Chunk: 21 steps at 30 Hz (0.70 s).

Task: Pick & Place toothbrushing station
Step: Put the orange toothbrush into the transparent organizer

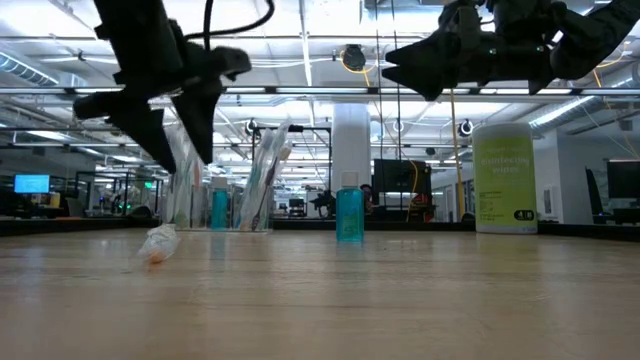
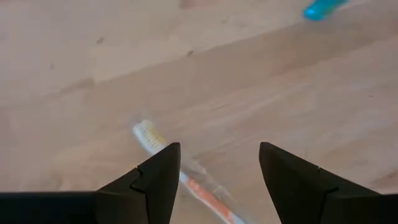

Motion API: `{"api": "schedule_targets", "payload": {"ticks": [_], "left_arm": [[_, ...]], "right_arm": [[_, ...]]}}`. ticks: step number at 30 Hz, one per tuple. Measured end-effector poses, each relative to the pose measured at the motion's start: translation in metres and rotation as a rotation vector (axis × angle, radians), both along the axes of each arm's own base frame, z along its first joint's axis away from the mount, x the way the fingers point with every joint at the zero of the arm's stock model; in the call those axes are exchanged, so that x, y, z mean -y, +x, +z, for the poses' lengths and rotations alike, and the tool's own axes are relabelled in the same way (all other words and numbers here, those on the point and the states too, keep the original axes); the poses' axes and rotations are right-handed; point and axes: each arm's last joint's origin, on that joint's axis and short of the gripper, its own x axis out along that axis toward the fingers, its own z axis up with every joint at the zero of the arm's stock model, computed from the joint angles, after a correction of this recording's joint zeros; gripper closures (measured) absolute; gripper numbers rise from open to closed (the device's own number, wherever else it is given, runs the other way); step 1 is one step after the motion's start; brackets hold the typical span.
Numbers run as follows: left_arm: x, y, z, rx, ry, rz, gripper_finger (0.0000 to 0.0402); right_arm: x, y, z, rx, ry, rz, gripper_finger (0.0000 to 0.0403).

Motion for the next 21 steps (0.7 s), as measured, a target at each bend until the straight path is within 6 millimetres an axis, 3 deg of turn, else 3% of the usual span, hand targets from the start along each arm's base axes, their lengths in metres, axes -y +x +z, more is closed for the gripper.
{"api": "schedule_targets", "payload": {"ticks": [6, 10, 14, 21], "left_arm": [[-0.005, -0.013, -0.024, -0.051, -0.063, 0.132, 0.0177], [-0.003, -0.011, -0.038, 0.020, -0.156, 0.156, 0.0177], [0.002, -0.007, -0.046, 0.113, -0.253, 0.146, 0.0177], [0.007, -0.015, -0.049, 0.049, -0.297, 0.204, 0.0177]], "right_arm": [[-0.006, 0.002, 0.000, 0.000, 0.000, 0.028, 0.0161], [-0.009, 0.002, 0.000, 0.000, -0.001, 0.037, 0.0161], [-0.008, 0.002, 0.000, 0.000, -0.004, 0.036, 0.0161], [-0.008, 0.002, 0.000, -0.001, -0.011, 0.033, 0.0161]]}}
